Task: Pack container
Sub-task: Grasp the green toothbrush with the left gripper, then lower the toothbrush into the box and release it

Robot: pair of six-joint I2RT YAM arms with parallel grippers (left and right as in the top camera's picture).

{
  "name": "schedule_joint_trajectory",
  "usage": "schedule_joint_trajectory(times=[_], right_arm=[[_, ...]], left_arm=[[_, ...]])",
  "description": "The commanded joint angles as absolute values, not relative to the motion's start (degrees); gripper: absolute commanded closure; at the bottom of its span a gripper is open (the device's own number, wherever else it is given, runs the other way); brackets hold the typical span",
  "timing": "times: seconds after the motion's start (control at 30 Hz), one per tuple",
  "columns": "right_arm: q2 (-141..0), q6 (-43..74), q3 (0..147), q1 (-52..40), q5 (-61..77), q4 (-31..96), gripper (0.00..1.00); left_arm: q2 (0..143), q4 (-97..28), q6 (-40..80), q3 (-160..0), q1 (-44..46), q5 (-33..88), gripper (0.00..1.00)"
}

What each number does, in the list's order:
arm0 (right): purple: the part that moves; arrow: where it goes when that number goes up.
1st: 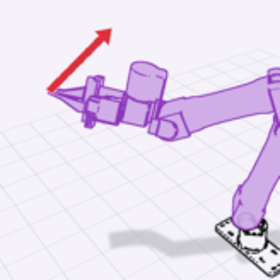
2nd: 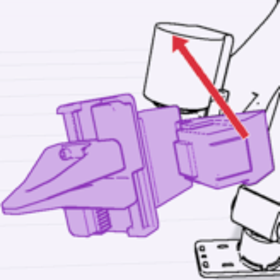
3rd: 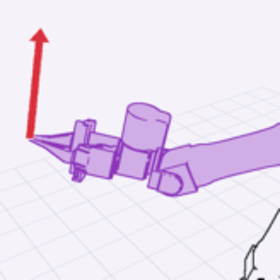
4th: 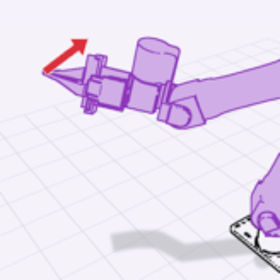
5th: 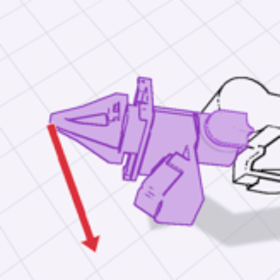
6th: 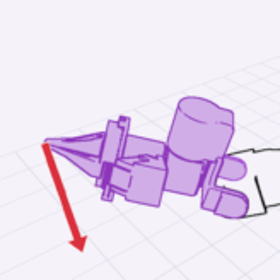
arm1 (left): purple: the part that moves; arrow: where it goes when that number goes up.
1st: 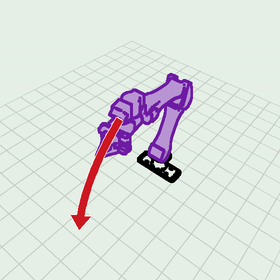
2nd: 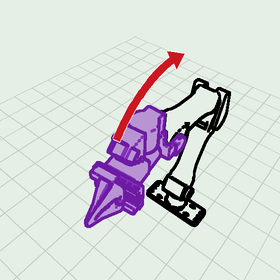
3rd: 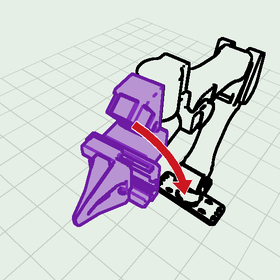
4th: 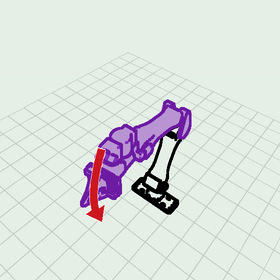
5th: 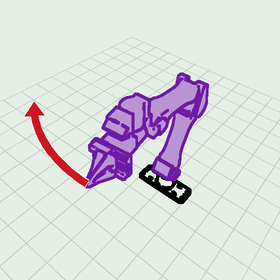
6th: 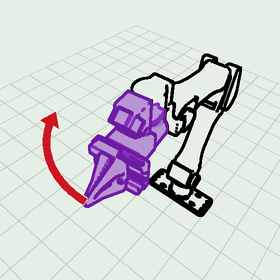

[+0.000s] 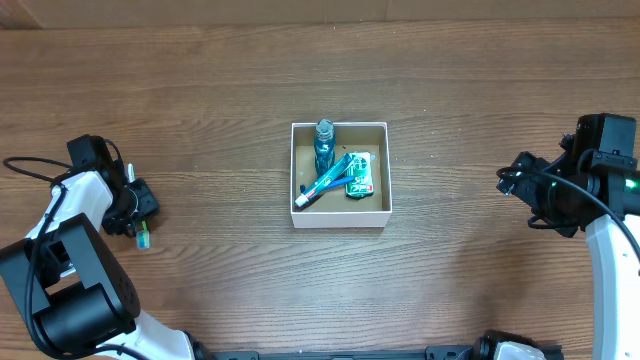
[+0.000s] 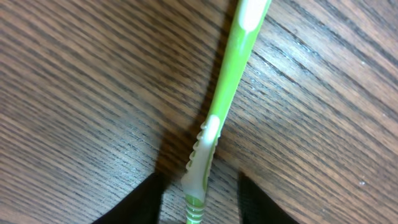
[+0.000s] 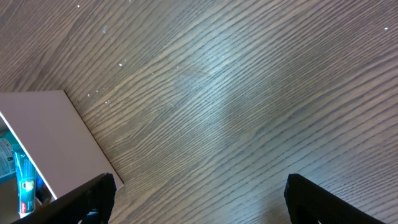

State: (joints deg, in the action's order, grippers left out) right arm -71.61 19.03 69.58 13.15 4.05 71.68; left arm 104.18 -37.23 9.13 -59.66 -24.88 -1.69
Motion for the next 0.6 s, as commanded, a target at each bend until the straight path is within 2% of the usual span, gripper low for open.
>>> schedule_joint_trajectory(times=[0.0, 0.2, 0.37, 0.43, 0.57], right_arm=[[-70.96, 18.57, 69.69, 13.34, 4.01, 71.64, 0.11], [-70.96, 18.57, 69.71, 13.34, 3.99, 71.64, 0.11], [-70.96, 18.57, 69.69, 13.34, 3.99, 71.61, 0.11], [-70.96, 18.57, 69.69, 13.34, 3.99, 71.64, 0.11], [-70.96, 18.57, 69.69, 13.34, 3.99, 71.61, 0.11]], left_arm=[[106.98, -37.5, 8.97, -59.35, -25.1, 0.56, 0.79], [106.96, -37.67, 8.99, -59.42, -25.1, 1.1, 0.96], [105.19, -43.48, 10.28, -64.23, -23.86, 2.63, 0.96], [101.1, -47.86, 10.28, -67.7, -20.29, 2.52, 0.96], [86.32, -49.67, 10.28, -68.9, -7.22, 2.04, 0.96]])
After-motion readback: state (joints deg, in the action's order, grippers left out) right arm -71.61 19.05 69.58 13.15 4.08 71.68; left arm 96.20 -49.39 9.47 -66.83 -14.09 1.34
